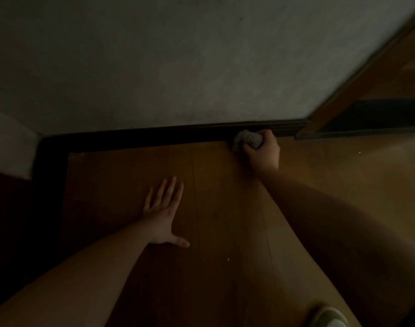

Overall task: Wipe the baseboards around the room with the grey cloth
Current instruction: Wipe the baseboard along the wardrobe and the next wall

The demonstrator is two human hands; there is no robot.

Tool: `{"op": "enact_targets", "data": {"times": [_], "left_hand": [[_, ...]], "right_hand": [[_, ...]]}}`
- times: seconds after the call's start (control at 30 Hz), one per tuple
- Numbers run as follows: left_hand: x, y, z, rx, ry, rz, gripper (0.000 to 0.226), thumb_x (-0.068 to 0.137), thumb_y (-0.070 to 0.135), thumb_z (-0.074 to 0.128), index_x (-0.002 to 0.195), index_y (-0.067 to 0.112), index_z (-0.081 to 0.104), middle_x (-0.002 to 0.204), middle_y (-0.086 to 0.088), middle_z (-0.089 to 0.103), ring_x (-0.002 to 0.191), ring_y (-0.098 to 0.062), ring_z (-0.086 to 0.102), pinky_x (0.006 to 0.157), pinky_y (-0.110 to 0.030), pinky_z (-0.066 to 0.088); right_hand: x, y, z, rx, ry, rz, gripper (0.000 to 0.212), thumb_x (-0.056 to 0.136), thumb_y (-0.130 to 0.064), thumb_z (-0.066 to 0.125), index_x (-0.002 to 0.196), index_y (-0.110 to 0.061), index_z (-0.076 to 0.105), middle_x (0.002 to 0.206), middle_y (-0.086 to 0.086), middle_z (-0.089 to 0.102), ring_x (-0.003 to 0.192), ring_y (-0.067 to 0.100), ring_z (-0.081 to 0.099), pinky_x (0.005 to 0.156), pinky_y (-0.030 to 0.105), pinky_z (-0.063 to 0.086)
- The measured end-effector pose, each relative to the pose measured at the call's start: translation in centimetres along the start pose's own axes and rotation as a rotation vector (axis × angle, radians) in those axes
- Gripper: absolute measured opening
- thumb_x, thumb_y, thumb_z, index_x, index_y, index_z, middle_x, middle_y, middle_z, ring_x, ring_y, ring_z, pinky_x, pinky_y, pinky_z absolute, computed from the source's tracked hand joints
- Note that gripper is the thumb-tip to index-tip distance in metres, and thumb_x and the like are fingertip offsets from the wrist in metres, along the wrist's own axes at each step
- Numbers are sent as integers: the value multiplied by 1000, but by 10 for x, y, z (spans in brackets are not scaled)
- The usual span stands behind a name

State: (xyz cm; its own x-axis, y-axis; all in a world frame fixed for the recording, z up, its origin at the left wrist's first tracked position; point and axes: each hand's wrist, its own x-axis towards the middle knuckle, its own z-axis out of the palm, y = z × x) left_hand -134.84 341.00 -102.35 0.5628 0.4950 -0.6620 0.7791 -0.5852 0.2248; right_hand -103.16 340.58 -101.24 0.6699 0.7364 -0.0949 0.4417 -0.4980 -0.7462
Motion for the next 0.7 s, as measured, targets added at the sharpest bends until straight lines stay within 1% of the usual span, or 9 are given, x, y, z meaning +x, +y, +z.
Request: {"op": "enact_targets", "data": {"times": [0.1, 0.2, 0.27, 0.37, 0.4, 0.47, 0.53, 0.6, 0.7], "left_hand": [[2, 0, -3, 12, 8, -9, 156, 44, 94, 63, 131, 36, -53, 138, 7, -61, 127, -18, -56, 111, -50, -25], [3, 3, -4, 10, -3, 4, 156, 44, 95, 62, 132, 35, -52, 139, 7, -61, 124, -14, -59, 110, -50, -25], [5, 5, -3, 8, -8, 6, 156, 44, 94, 62, 133, 35, -52, 139, 6, -60, 126, -17, -57, 111, -51, -24], [5, 4, -5, 6, -18, 9, 157, 44, 95, 63, 134, 35, -51, 139, 6, -60, 126, -16, -57, 111, -51, -24], [4, 4, -6, 6, -17, 10, 157, 43, 95, 63, 134, 35, -51, 140, 6, -60, 125, -16, -58, 111, -51, -24], [4, 4, -6, 8, -20, 11, 157, 43, 94, 63, 134, 35, -50, 139, 6, -60, 124, -15, -58, 110, -50, -25], [4, 6, -7, 11, -23, 14, 157, 44, 94, 63, 134, 34, -51, 139, 6, -60, 124, -15, -58, 110, -50, -26], [3, 7, -7, 12, -31, 13, 157, 45, 93, 65, 134, 34, -51, 138, 7, -61, 125, -17, -57, 109, -50, -26], [3, 9, -8, 16, -38, 13, 157, 47, 91, 67, 133, 34, -51, 137, 7, -62, 124, -18, -57, 108, -49, -27]], "right_hand": [[18, 13, -27, -82, -1, -48, 40, 75, -23, 79, 106, -16, 55, 108, 9, 59, 97, 23, 56, 77, 28, 39], [32, 36, -59, -155, 74, -1, 40, 76, -24, 78, 107, -18, 53, 112, 9, 58, 100, 24, 57, 78, 30, 41], [39, 47, -75, -189, 110, 16, 41, 77, -24, 78, 109, -17, 53, 114, 10, 57, 102, 26, 58, 79, 31, 42], [44, 52, -81, -232, 102, -1, 41, 77, -23, 77, 110, -14, 53, 115, 12, 56, 101, 27, 57, 78, 32, 41], [45, 53, -83, -230, 111, 12, 42, 78, -23, 76, 112, -14, 53, 116, 12, 56, 102, 27, 57, 79, 34, 44], [46, 57, -92, -200, 172, 101, 47, 79, -24, 75, 118, -12, 51, 123, 12, 54, 110, 29, 55, 90, 41, 48], [45, 63, -103, -168, 269, 212, 53, 80, -23, 73, 125, -10, 49, 130, 14, 50, 116, 32, 53, 97, 39, 44], [38, 64, -108, -149, 315, 260, 53, 81, -24, 72, 126, -8, 48, 131, 15, 49, 116, 33, 53, 93, 36, 42], [19, 50, -94, -104, 293, 195, 50, 80, -28, 73, 121, -10, 50, 125, 14, 52, 109, 30, 55, 85, 34, 43]]}}
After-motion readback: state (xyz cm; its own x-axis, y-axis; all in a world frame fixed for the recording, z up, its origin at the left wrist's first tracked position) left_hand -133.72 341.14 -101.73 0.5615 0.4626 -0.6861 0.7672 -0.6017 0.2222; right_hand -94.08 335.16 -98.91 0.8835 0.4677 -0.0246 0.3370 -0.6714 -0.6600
